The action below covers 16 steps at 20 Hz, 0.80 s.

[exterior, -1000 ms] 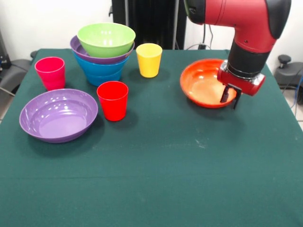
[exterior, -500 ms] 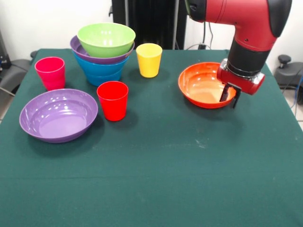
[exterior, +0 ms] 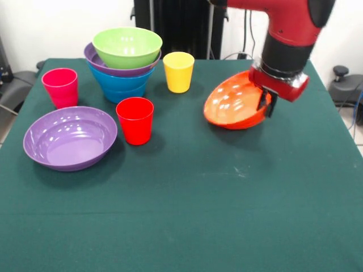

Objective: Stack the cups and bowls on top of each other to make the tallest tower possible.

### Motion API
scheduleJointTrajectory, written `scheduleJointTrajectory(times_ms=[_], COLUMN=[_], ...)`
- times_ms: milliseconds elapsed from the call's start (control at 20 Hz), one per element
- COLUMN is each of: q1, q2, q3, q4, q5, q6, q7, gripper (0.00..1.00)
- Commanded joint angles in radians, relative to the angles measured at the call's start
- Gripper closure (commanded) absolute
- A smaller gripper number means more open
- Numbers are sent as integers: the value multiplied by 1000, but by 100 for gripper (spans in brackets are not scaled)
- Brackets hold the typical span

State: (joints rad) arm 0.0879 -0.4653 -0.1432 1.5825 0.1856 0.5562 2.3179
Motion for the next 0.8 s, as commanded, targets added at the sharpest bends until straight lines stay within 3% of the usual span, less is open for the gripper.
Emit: scheduleJointTrajectory(times_ms=[50, 450, 800], q1=[-97, -158, -176], q2=[-156, -264, -322], q3=[121, 144, 138], q4=[59, 95, 39], q5=[-31, -63, -112], q6=[177, 286, 408], q7=[-102, -154, -185], gripper=[100, 100, 100])
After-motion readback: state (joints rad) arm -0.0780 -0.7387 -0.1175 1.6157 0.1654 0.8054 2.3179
